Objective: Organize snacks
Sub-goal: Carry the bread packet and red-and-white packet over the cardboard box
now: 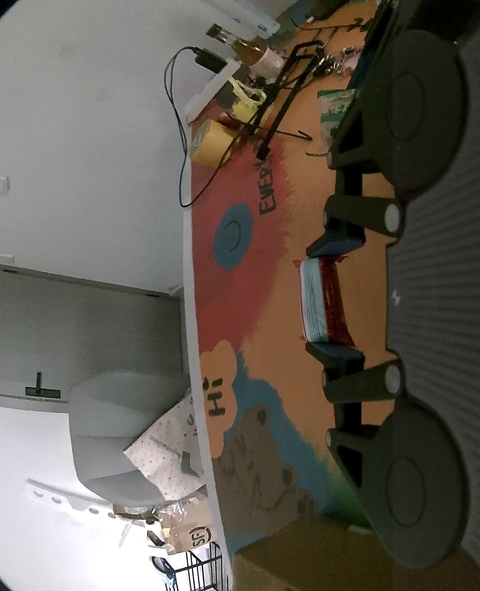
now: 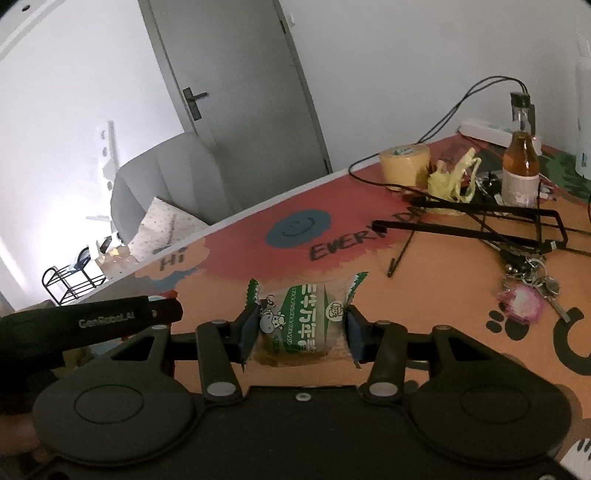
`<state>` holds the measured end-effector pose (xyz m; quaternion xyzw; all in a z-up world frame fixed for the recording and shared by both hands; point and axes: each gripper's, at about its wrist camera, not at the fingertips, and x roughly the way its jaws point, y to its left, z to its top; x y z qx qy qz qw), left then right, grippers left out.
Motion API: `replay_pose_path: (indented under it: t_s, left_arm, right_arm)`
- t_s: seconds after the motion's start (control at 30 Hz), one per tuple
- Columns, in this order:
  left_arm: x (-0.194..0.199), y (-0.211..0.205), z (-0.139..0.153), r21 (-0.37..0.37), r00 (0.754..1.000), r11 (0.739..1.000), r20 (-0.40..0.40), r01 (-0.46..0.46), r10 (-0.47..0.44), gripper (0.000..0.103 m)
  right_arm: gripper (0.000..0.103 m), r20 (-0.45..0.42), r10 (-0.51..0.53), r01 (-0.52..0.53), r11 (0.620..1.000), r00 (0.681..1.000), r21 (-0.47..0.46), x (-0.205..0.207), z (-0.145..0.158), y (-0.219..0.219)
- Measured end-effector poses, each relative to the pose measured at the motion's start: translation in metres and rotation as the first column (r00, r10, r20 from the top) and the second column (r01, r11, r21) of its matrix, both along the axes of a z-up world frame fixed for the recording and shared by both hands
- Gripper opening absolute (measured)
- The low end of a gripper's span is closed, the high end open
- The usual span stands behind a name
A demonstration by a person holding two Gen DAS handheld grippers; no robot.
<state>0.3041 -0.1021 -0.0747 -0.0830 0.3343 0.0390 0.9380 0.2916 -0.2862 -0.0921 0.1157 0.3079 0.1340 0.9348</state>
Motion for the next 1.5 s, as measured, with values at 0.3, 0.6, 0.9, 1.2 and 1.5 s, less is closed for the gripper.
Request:
replay_pose_path:
  t_s: [0.3,0.6,0.9,1.2,1.5]
  left_arm:
    - [-0.031,0.020,0.018,-0.015,0.999,1.000,0.038,-0.006,0.007,0.047]
    - [-0.060,0.040,0.030,-0.022,0.998,1.000,0.062,-0.018,0.020,0.047]
    - [-0.080,0.063,0.043,-0.020,0.995,0.999,0.086,-0.038,0.040,0.047]
    - [-0.092,0.086,0.050,-0.027,0.993,0.998,0.099,-0.056,0.058,0.047]
    - [-0.107,0.124,0.058,-0.022,0.990,0.997,0.114,-0.080,0.082,0.047]
  right_arm:
    - [0.047,0.034,0.018,-0.018,1.000,0.999,-0.011,-0.023,0.017,0.017]
    - [0.047,0.061,0.047,-0.047,0.999,0.997,-0.003,-0.040,0.032,0.036]
    - [0.047,0.074,0.086,-0.086,0.996,0.993,-0.002,-0.048,0.041,0.058]
    - [0.047,0.091,0.123,-0.121,0.992,0.988,-0.018,-0.053,0.049,0.081]
    - [0.047,0.103,0.175,-0.173,0.984,0.979,-0.031,-0.056,0.054,0.111]
